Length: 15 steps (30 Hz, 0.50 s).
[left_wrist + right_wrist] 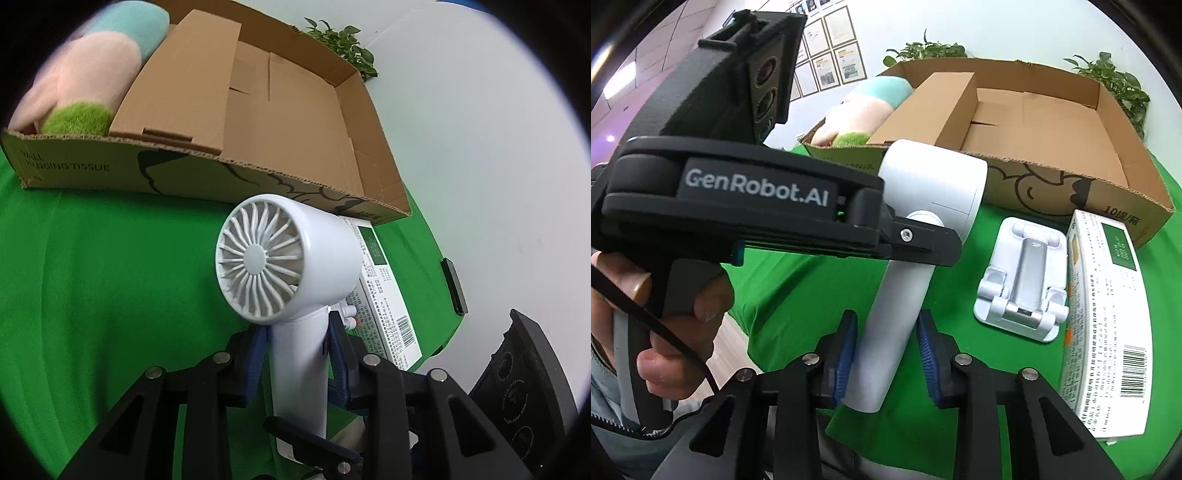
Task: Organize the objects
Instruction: 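Close the left gripper on the white hair dryer handle while the right gripper grips it too, then lift the hair dryer with both grippers and carry it over the box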
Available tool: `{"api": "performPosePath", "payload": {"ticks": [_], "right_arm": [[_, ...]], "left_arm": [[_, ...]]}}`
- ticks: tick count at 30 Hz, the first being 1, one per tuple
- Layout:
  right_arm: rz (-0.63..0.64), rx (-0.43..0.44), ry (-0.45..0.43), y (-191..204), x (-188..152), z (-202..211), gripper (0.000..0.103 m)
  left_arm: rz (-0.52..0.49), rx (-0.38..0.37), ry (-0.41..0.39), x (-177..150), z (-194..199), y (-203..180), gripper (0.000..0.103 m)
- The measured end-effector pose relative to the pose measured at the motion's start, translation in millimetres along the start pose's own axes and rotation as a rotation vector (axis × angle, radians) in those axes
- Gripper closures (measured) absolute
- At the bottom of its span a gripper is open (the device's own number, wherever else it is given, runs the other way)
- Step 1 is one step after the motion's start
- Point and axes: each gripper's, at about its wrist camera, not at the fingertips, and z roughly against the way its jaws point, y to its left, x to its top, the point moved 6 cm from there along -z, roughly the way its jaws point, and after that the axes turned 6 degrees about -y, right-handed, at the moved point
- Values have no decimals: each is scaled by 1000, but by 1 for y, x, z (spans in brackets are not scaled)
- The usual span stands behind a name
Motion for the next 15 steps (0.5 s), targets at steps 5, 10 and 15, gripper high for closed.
{"api": "performPosePath", "payload": {"ticks": [5,10,15], "right_arm": [[2,-4,-26,-4,16,6,73],[9,-7,-47,-5,32,9,73],[18,-14,-69,2,53,5,73]], "left_arm": [[-19,4,-21,4,3,-9,73],[-30,1,-40,10,8,-14,73],[-56,1,-65,22,14,-22,73]]}}
